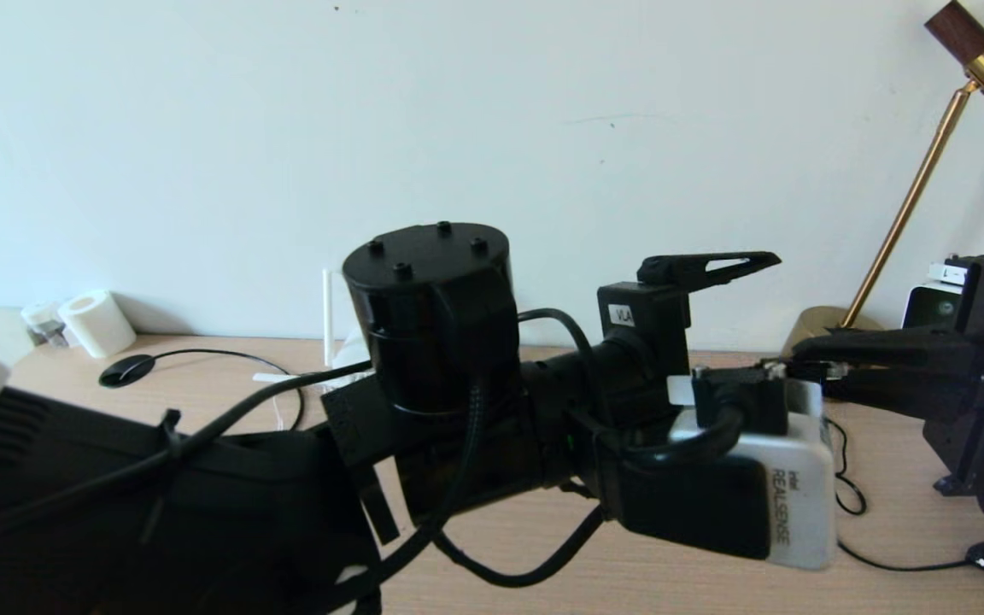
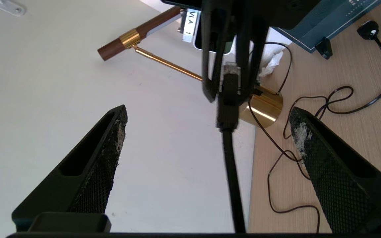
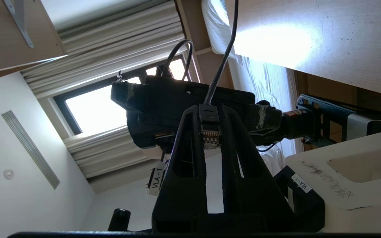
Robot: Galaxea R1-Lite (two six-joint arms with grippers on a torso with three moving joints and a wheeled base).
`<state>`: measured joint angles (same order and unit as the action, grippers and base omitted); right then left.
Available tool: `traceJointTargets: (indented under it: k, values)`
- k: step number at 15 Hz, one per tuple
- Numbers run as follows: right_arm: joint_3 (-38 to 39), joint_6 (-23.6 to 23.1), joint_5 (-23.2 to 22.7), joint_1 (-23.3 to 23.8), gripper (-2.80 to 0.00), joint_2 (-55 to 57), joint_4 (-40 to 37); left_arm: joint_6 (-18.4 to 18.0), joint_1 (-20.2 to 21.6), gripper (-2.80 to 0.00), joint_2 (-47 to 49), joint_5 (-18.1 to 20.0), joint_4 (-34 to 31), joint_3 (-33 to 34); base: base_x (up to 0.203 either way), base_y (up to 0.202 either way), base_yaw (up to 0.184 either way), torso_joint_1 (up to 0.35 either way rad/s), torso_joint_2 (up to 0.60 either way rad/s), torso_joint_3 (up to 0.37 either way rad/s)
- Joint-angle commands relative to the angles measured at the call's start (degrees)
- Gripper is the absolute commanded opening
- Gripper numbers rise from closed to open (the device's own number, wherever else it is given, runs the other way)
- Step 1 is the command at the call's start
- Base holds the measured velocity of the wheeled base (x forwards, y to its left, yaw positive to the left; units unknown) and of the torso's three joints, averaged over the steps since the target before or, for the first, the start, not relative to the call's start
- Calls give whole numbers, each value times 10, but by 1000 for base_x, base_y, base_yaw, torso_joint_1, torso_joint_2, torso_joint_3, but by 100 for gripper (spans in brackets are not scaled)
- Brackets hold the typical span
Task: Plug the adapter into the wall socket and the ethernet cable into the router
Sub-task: Hand it to the other hand
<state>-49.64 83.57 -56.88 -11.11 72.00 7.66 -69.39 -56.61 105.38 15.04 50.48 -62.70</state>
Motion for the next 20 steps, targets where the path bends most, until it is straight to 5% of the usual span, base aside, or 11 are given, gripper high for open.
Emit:
traceJointTargets:
  k: [1,9,10,20]
  values:
    - [0,5,-3,-1,-280,0,1,-5,0,0,2,1,4,5,0,0,0,0,0,0]
    - [3,5,-1,-1,-280,2,2,-3,-3,0,4,7,18,10,0,0,0,0,0,0]
    - [5,5,0,-1,-280,1,2,-2,-3,-280,3,10,18,10,0,0,0,0,0,0]
    - [5,5,-1,-1,-280,0,2,-1,-11,-280,11,19,19,7,0,0,0,0,0,0]
